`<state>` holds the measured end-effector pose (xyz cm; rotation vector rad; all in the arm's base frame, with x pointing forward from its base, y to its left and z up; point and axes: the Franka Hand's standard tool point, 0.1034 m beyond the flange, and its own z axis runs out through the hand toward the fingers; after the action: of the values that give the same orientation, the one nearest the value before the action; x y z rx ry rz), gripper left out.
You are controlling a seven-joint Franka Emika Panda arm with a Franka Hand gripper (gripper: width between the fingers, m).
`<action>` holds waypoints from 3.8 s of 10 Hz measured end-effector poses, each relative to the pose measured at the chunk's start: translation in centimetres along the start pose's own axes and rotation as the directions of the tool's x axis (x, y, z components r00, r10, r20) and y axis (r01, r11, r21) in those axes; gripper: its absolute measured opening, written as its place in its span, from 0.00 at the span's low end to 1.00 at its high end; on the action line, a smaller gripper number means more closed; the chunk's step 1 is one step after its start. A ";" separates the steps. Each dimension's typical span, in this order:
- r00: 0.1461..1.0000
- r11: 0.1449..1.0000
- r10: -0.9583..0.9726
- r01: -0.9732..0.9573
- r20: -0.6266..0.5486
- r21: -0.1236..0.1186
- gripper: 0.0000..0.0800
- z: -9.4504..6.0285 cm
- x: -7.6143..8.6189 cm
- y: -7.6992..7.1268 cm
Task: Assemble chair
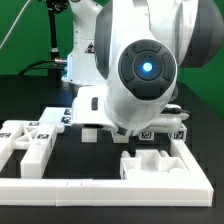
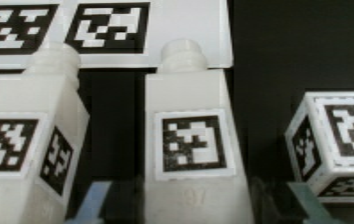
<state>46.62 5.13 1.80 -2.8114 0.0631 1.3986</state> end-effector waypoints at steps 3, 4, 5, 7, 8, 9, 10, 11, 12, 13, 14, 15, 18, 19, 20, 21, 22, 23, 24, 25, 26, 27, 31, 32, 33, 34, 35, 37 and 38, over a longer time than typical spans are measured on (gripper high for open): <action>1.000 1.000 0.000 0.000 0.000 0.000 0.35 0.0 0.0 0.0; 1.000 1.000 -0.003 0.003 0.000 0.000 0.35 -0.2 0.0 0.0; 1.000 1.000 -0.022 0.022 0.005 -0.003 0.35 -1.8 -0.6 -0.1; 0.998 0.999 -0.041 0.041 -0.053 -0.002 0.35 -6.6 -1.9 -1.0; 0.996 0.999 -0.052 0.052 -0.069 -0.003 0.35 -8.8 -3.2 -1.5; 0.995 0.998 -0.061 0.060 -0.082 -0.008 0.35 -10.0 -3.8 -1.7; 0.983 0.997 -0.074 0.073 -0.171 -0.012 0.35 -10.9 -3.0 -2.0; 0.958 0.997 -0.071 0.072 -0.277 -0.007 0.35 -11.2 -2.7 -2.1; 0.939 0.997 -0.069 0.071 -0.336 -0.005 0.35 -11.1 -2.8 -2.0; 0.916 0.997 -0.067 0.072 -0.396 -0.003 0.35 -11.4 -2.6 -2.1; 0.873 0.997 -0.069 0.076 -0.482 -0.003 0.35 -12.3 -2.3 -2.4; 0.850 0.996 -0.081 0.092 -0.520 -0.006 0.35 -13.8 -3.0 -3.3; 0.666 0.987 -0.137 0.154 -0.734 -0.044 0.35 -18.1 -2.4 -4.3; 0.633 0.988 -0.131 0.151 -0.763 -0.045 0.35 -17.9 -2.3 -4.1; 0.562 0.988 -0.123 0.147 -0.818 -0.047 0.35 -18.7 -1.9 -4.1; 0.482 0.988 -0.115 0.144 -0.869 -0.051 0.35 -18.7 -1.6 -4.2; 0.423 0.988 -0.111 0.147 -0.899 -0.053 0.35 -18.7 -1.2 -4.9; 0.303 0.987 -0.101 0.152 -0.948 -0.057 0.35 -19.7 -0.1 -5.7; 0.194 0.986 -0.088 0.155 -0.977 -0.058 0.35 -20.3 0.5 -6.3; 0.131 0.986 -0.083 0.156 -0.988 -0.062 0.35 -20.1 0.5 -6.4; 0.078 0.986 -0.078 0.152 -0.994 -0.066 0.35 -20.2 0.5 -6.2; 0.014 0.986 -0.071 0.149 -0.997 -0.068 0.35 -20.2 0.6 -6.2; 0.044 0.983 -0.096 0.160 -0.994 -0.088 0.35 -19.3 1.2 -7.3; 0.046 0.982 -0.102 0.164 -0.994 -0.093 0.35 -19.1 1.4 -7.6; 0.050 0.982 -0.108 0.162 -0.993 -0.099 0.35 -18.7 1.9 -7.5; 0.053 0.981 -0.115 0.160 -0.992 -0.105 0.35 -18.3 2.4 -7.3; 0.057 0.981 -0.117 0.161 -0.991 -0.107 0.36 -18.0 2.6 -7.3; 0.058 0.981 -0.124 0.160 -0.991 -0.113 0.36 -17.9 2.6 -7.1; 0.057 0.980 -0.131 0.158 -0.990 -0.121 0.36 -17.8 2.8 -6.9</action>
Offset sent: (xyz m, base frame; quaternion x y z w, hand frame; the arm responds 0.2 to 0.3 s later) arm 0.0000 0.0000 0.0000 0.0000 0.0000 0.0000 1.0000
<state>62.73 11.63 10.21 -2.9273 -0.2136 -0.8719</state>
